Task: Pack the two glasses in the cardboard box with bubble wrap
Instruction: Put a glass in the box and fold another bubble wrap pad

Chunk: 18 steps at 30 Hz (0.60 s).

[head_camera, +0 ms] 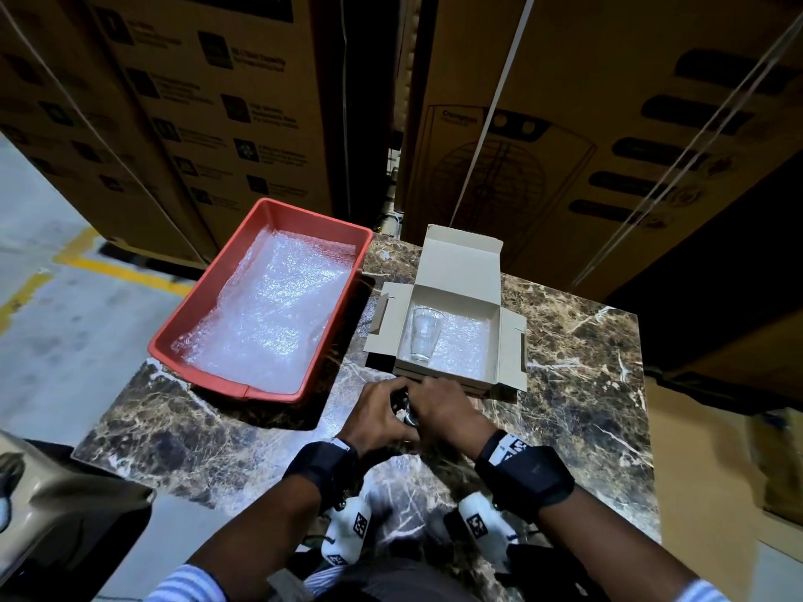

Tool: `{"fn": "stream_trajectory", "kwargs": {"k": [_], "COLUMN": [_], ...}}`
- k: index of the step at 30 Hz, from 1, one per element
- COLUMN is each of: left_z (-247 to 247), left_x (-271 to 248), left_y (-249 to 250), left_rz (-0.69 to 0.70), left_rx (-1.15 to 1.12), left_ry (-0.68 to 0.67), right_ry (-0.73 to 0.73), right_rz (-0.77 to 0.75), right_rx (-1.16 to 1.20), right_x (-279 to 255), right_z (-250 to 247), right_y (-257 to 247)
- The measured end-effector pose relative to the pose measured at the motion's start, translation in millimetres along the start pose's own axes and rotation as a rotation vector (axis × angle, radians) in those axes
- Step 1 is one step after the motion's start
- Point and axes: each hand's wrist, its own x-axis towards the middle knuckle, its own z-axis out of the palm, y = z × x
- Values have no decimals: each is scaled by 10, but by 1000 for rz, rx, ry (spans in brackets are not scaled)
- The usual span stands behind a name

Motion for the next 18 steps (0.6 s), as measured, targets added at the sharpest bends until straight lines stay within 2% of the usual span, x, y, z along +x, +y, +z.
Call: {"fn": "stream_trajectory", "kwargs": {"k": [3, 6, 9, 18], "left_z": [-7, -26, -26, -12], "left_x": [-8, 2, 10, -1], "left_y": [11, 35, 32, 96], "left_rz": [22, 15, -6, 7], "left_rx": [-13, -31, -24, -21], "left_ry": [-2, -1, 1, 16], "right_ry": [-214, -308, -403, -443], "right_rz": [-21, -20, -2, -4], "right_rx": [120, 210, 161, 88], "right_x": [16, 4, 5, 28], "right_z": [-81, -107, -66, -71], "right_y": [95, 184, 191, 79]}}
